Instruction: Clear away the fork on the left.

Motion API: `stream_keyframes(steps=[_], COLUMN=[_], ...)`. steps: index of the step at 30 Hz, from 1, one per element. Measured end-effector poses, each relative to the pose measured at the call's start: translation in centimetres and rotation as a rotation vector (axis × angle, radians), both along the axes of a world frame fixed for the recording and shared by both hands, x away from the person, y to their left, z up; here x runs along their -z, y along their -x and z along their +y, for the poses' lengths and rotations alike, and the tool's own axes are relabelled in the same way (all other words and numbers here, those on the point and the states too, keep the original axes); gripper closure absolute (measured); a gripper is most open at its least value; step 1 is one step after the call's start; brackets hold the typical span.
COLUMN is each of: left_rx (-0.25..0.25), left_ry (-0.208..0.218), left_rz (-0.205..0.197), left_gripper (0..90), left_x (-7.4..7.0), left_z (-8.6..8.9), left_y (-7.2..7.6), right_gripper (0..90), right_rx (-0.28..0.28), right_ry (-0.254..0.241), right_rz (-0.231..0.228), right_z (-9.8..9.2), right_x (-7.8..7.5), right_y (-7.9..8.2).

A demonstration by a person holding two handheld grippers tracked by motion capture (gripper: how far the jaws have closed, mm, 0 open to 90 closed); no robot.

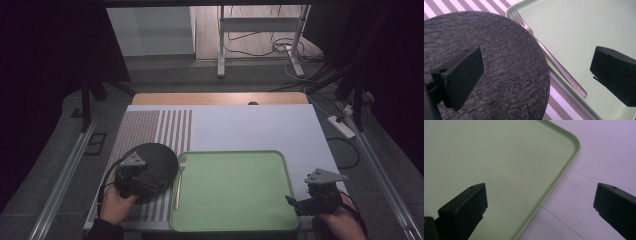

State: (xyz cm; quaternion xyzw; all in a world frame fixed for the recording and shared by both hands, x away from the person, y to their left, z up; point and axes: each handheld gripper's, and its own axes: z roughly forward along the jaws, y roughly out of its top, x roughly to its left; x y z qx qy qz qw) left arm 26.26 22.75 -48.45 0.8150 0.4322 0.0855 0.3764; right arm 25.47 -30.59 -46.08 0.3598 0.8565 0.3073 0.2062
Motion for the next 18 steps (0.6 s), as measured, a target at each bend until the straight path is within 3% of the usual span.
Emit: stream_keyframes(steps=[18], left_rx=[-0.051], left_ry=[0.004], left_rz=[0.018], left_gripper=[0.0], left_x=[0.4], left_z=[2.1], left_y=[2.0], right_gripper=[0.0], right_rx=[0.01], right_ry=[-0.006], right_rz=[0.001], right_z=[-0.1], right_x=[0.0], right_y=[0.0])
